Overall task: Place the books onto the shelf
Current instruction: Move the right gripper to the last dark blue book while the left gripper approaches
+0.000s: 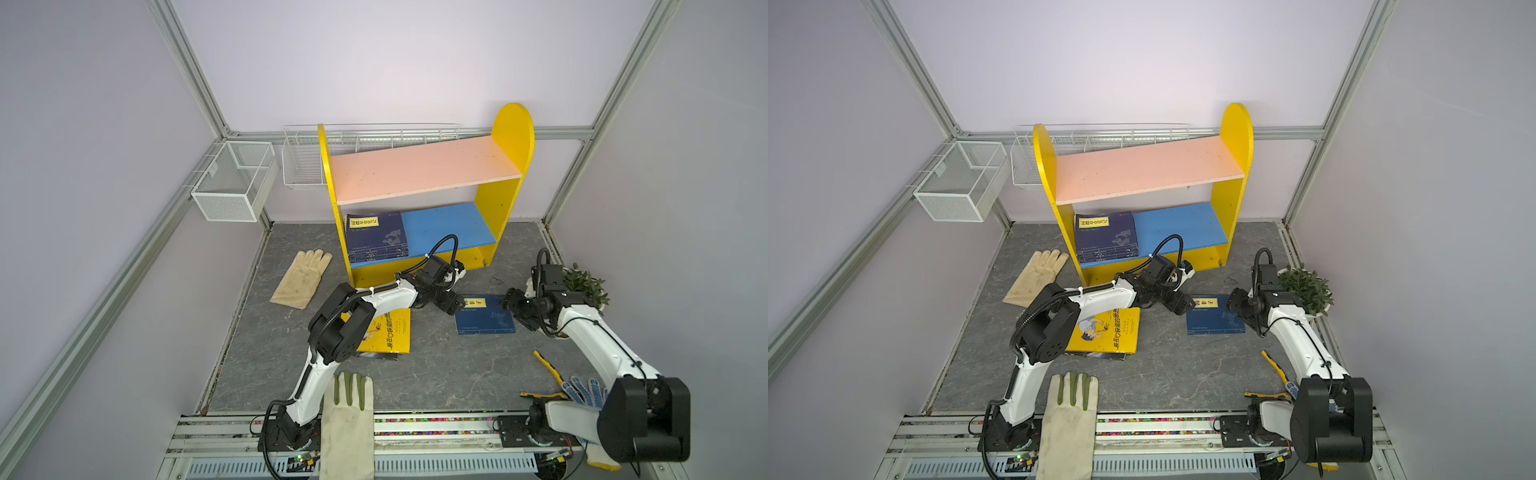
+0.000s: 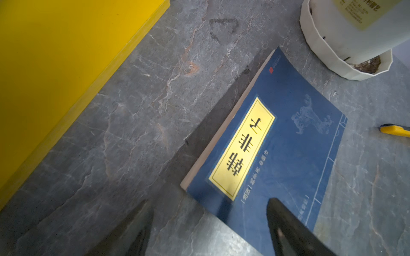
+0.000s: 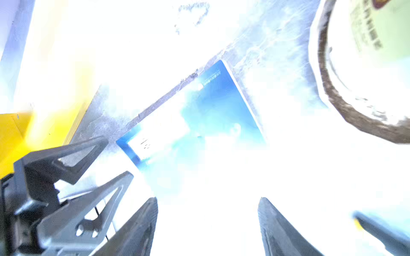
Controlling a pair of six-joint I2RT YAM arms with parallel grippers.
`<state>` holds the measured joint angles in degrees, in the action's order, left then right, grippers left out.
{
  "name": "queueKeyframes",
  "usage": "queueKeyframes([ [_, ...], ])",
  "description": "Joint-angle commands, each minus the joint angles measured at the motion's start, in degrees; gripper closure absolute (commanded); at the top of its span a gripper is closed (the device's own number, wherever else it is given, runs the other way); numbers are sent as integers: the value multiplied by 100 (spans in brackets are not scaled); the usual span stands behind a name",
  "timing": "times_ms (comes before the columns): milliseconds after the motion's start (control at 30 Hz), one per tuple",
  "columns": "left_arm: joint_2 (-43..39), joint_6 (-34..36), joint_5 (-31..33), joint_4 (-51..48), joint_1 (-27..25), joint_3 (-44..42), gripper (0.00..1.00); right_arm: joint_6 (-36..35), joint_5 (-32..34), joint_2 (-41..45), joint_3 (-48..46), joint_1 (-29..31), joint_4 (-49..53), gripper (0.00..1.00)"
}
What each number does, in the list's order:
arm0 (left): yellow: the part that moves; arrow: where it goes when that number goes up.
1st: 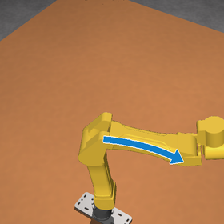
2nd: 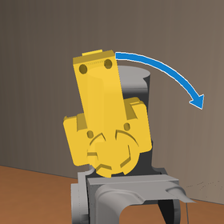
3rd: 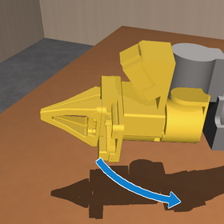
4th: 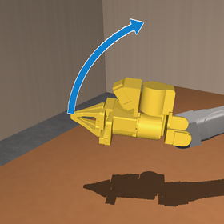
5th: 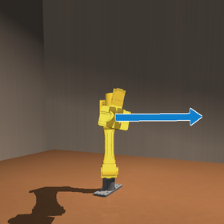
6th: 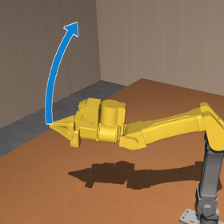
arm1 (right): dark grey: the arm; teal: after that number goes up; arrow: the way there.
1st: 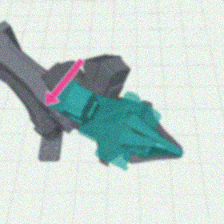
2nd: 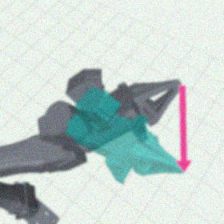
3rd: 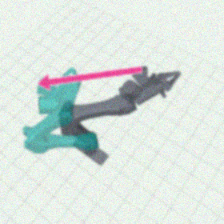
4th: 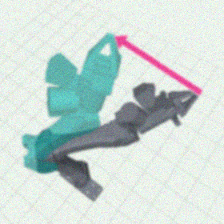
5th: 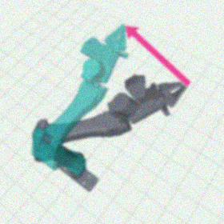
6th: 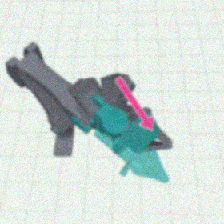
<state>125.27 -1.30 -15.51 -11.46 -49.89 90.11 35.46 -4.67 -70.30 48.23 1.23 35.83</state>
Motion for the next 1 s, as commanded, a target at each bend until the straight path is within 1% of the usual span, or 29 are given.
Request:
queueKeyframes([
  [0, -52, 2, -108, 41, 23, -19, 19, -43, 326, 192, 58, 26, 285, 26],
  [67, -60, -26, -127, 69, 40, -28, 19, -55, 246, 156, 40, 24, 303, 27],
  [167, -33, -90, -171, 150, 70, -20, 19, -265, 166, 17, 0, 25, 374, 26],
  [333, 21, -202, -238, 240, 127, 25, 19, -574, 130, -370, -137, 28, 448, 26],
  [467, 83, -213, -197, 226, 144, 102, 19, -663, 91, -758, -285, 27, 350, 26],
  [767, 77, -252, -41, 112, 147, 54, 20, -729, -206, -1485, -340, 34, -70, 25],
  [967, 132, -346, -2, 112, 194, 78, 20, -738, -687, -1827, -233, 35, -700, 26],
])
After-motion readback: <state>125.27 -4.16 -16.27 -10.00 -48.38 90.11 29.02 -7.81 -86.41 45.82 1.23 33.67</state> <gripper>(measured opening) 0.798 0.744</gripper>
